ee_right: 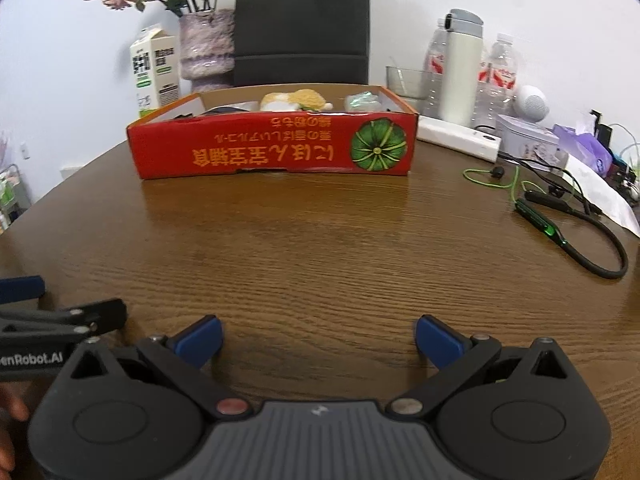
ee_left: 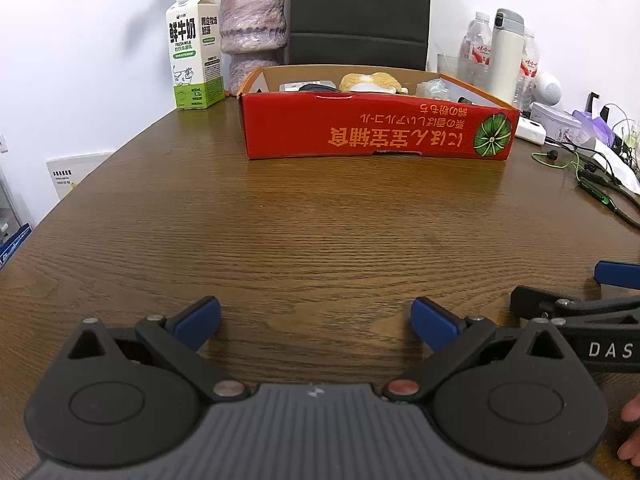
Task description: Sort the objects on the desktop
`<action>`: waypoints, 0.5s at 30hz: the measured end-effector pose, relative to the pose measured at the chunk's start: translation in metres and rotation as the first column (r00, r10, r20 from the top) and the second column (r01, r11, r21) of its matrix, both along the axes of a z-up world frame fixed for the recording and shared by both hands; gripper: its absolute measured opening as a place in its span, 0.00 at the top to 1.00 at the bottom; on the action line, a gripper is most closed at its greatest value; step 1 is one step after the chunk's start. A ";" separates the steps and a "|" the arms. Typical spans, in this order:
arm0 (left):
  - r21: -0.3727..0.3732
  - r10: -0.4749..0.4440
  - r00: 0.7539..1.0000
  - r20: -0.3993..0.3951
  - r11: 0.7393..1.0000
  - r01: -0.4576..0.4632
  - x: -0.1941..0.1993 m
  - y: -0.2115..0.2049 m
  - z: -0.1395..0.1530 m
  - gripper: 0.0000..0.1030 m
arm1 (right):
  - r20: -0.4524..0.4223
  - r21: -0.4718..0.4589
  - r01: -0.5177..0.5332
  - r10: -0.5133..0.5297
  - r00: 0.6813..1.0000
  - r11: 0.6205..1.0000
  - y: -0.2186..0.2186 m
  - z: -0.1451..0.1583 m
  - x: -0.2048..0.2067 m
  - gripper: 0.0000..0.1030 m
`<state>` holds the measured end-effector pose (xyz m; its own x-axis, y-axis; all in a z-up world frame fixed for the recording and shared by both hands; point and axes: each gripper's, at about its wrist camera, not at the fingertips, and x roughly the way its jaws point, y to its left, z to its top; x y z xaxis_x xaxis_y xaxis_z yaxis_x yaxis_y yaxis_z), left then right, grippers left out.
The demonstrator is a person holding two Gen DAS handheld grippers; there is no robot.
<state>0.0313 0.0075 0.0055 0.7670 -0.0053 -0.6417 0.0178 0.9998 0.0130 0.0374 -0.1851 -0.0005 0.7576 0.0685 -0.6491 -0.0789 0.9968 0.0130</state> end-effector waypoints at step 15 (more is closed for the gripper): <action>0.000 0.001 1.000 0.000 1.000 -0.001 0.000 0.000 0.000 0.00 | 0.001 0.002 0.005 -0.005 1.000 1.000 0.000 0.000 -0.002 0.00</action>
<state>0.0311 0.0074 0.0054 0.7671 -0.0049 -0.6415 0.0172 0.9998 0.0129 0.0355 -0.1849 -0.0010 0.7583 0.0658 -0.6485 -0.0739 0.9972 0.0148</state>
